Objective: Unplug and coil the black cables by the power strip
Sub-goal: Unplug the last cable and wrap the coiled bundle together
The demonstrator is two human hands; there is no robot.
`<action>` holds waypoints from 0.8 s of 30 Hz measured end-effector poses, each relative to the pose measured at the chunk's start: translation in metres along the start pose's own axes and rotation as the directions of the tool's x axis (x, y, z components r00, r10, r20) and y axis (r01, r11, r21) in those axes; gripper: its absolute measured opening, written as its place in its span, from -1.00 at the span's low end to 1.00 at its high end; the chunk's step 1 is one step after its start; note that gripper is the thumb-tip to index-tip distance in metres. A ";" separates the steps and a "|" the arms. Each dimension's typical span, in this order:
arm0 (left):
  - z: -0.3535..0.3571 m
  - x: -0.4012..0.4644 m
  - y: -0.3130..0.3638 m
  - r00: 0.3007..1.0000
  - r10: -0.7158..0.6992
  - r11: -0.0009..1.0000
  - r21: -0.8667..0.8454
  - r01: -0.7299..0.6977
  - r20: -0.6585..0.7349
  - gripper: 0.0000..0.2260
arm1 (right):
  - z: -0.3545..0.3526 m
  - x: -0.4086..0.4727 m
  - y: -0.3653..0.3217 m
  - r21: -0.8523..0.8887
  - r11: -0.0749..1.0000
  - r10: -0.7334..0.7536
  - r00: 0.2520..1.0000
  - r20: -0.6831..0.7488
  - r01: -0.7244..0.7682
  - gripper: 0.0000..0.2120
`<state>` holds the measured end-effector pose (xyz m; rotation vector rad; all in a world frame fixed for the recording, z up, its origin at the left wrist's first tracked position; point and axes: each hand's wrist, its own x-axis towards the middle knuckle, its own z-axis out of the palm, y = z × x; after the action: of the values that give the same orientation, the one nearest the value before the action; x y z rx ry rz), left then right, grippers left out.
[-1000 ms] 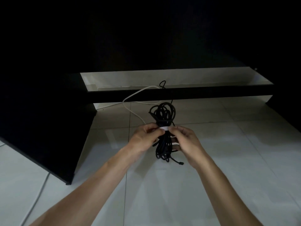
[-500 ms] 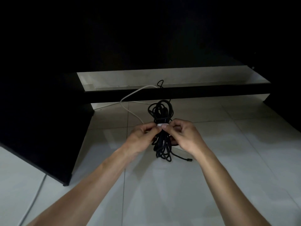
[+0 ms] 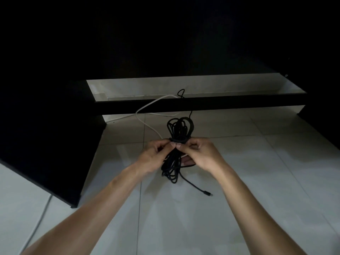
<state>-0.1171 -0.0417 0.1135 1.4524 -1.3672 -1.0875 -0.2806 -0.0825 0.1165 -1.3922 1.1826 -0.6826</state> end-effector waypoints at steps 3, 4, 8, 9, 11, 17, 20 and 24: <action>0.000 0.003 -0.007 0.999 -0.032 0.996 0.080 0.034 -0.020 -0.77 | -0.008 0.000 -0.008 0.064 0.985 0.149 0.981 0.124 -0.158 -0.79; 0.000 0.006 -0.007 0.998 -0.046 0.994 0.092 0.050 -0.046 -0.77 | -0.011 -0.001 -0.011 0.120 0.978 0.159 0.983 0.097 -0.170 -0.79; 0.001 0.012 -0.001 0.982 -0.111 0.993 0.027 0.116 -0.152 -0.75 | -0.018 -0.006 -0.021 0.385 0.923 0.067 0.987 -0.149 -0.004 -0.82; 0.002 0.014 0.000 0.978 -0.128 0.992 -0.003 0.130 -0.166 -0.75 | -0.020 -0.008 -0.023 0.425 0.903 0.031 0.976 -0.217 0.066 -0.82; 0.001 0.016 0.004 0.974 -0.151 0.988 -0.059 0.143 -0.166 -0.73 | -0.022 -0.010 -0.027 0.356 0.921 -0.030 0.940 -0.339 0.158 -0.81; -0.002 0.028 0.019 0.984 -0.088 0.996 -0.006 0.088 -0.152 -0.78 | -0.022 -0.004 -0.010 0.031 0.978 0.204 0.979 0.024 -0.204 -0.53; -0.003 0.040 0.021 0.990 -0.083 0.995 0.053 0.090 -0.118 -0.88 | -0.009 0.003 -0.009 0.338 0.907 0.182 0.957 0.226 -0.253 -0.63; -0.004 0.061 0.025 0.993 -0.042 0.988 0.145 0.058 -0.107 -0.75 | -0.006 0.032 -0.009 0.542 0.802 0.187 0.967 0.170 -0.251 -0.72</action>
<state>-0.1179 -0.1040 0.1361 1.6356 -1.3675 -0.9441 -0.2728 -0.1156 0.1186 -0.7680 0.9315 -0.7052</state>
